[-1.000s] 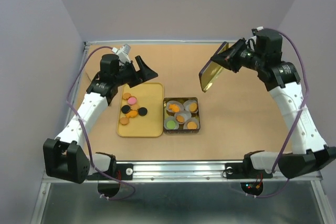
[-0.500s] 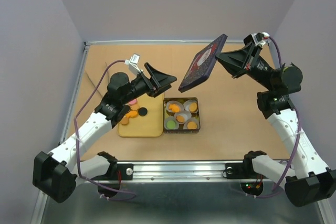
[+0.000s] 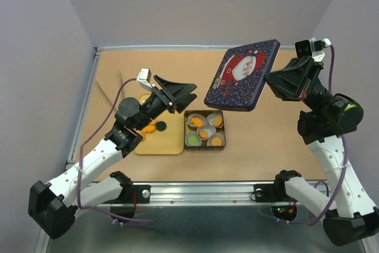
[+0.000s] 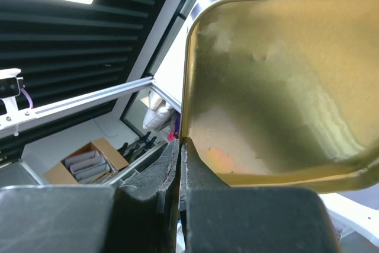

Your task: Pack the cookies

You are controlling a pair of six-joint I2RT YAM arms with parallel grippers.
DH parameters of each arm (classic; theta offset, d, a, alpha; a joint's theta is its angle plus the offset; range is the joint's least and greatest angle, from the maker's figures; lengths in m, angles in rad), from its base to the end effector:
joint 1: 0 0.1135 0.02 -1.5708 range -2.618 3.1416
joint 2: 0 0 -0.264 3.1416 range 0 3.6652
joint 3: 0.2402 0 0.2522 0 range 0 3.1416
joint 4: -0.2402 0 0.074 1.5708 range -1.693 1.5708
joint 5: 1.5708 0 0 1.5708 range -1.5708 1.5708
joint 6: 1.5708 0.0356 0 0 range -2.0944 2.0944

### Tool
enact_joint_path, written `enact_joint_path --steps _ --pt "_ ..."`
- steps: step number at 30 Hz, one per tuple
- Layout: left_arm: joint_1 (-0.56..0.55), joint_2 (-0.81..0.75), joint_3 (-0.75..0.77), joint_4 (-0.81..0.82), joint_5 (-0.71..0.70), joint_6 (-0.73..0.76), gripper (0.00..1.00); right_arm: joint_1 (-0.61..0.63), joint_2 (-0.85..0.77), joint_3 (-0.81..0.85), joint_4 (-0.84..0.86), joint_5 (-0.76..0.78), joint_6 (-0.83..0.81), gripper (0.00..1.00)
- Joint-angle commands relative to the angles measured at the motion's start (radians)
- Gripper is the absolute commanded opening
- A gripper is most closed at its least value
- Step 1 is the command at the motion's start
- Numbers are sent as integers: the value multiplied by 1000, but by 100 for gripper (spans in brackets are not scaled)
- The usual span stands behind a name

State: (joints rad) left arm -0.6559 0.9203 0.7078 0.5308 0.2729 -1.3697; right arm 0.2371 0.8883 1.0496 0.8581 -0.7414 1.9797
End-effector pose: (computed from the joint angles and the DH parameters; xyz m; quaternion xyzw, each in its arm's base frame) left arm 0.1646 -0.1388 0.3645 -0.0996 0.5826 -0.7232 0.3574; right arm 0.1286 0.0558 0.5023 -0.0303 0.4301 0.8467 0.3118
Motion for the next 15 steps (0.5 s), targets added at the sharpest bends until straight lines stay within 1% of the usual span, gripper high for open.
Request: enact_joint_path --steps 1,7,12,15 --pt "-10 -43 -10 156 -58 -71 93 2 -17 -23 90 39 199 0" --pt "-13 -29 41 187 -41 -75 93 2 -23 -65 124 33 200 0" --pt "-19 0 48 273 -35 -91 93 2 -19 -79 137 25 191 0" --pt "-24 18 53 297 -34 -98 93 2 -17 -80 144 25 191 1"
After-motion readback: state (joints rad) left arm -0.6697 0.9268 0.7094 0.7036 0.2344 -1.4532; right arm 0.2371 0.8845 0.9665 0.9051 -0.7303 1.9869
